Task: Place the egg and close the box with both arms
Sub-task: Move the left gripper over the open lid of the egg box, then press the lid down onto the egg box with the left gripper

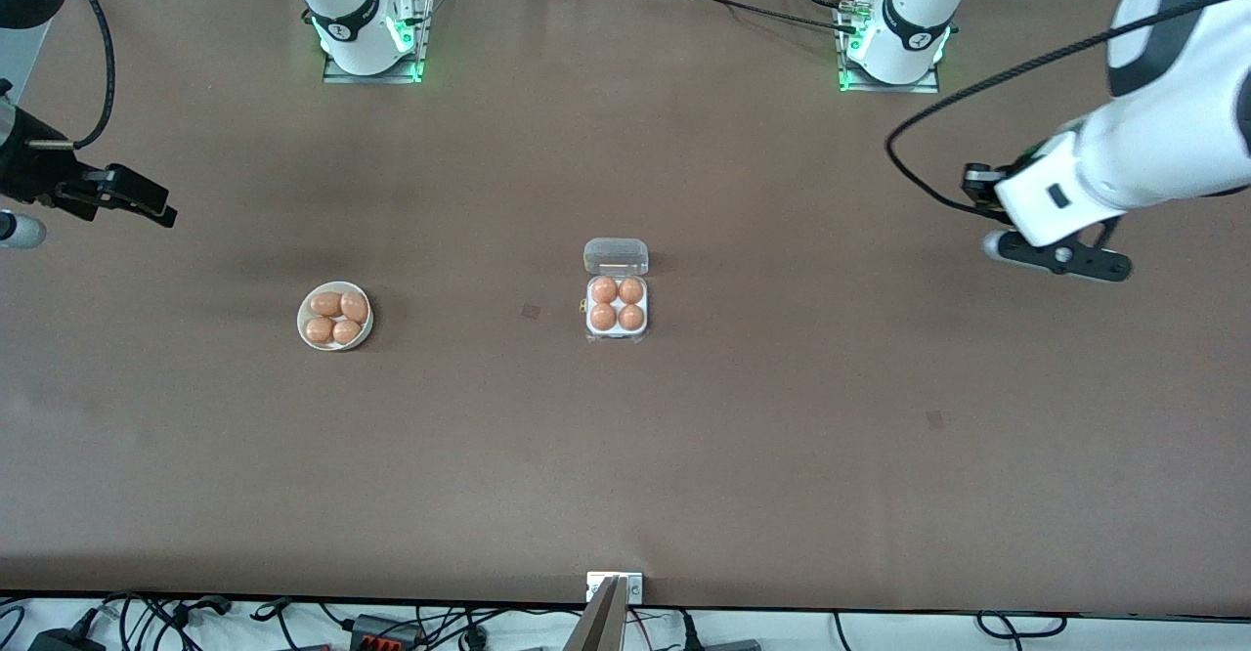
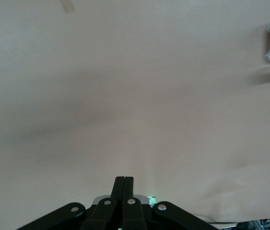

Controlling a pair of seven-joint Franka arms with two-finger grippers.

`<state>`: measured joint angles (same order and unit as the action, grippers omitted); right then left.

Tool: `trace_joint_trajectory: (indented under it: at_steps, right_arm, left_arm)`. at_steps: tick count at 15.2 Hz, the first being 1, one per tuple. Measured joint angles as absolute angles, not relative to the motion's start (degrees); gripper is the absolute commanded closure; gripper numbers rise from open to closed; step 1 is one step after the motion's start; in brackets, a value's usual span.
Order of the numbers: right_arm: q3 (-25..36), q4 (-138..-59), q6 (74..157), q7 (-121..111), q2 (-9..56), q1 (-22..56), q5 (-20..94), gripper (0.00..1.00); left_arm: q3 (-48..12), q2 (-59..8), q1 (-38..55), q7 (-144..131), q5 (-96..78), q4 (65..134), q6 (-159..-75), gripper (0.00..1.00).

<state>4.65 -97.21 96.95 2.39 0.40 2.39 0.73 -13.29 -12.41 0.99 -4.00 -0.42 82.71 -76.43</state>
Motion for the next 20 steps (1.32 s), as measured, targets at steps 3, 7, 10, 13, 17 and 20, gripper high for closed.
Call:
trace_joint_trajectory:
  at_steps: [3,7,10,13,17,20]
  right_arm:
    - [4.6,-100.4,97.6,2.4,-2.2,2.4,0.3,0.00]
    - [4.6,-101.1,98.6,2.3,-3.3,2.4,0.1,0.00]
    - [4.6,-100.8,98.7,2.3,-3.5,2.4,0.1,0.00]
    - [4.7,-100.2,98.8,2.3,-3.5,2.2,0.0,0.00]
    - [4.6,-100.1,98.8,2.2,-3.5,2.2,0.0,0.00]
    - [4.5,-100.1,98.8,2.2,-3.5,2.1,0.0,0.00]
  left_arm:
    - [-22.6,-12.5,1.4,-13.6,-0.4,84.6,-78.2,0.99]
    - [-34.2,-12.9,2.0,-26.1,-0.4,92.9,-89.4,0.99]
    - [-38.6,-13.8,3.0,-31.1,-0.4,99.1,-99.1,0.99]
    - [-39.0,-16.3,7.8,-36.1,-0.4,102.3,-106.8,0.99]
    - [-38.9,-23.1,11.8,-39.7,0.2,102.9,-117.7,0.99]
    - [-38.7,-29.6,12.0,-42.6,6.4,102.5,-124.9,0.99]
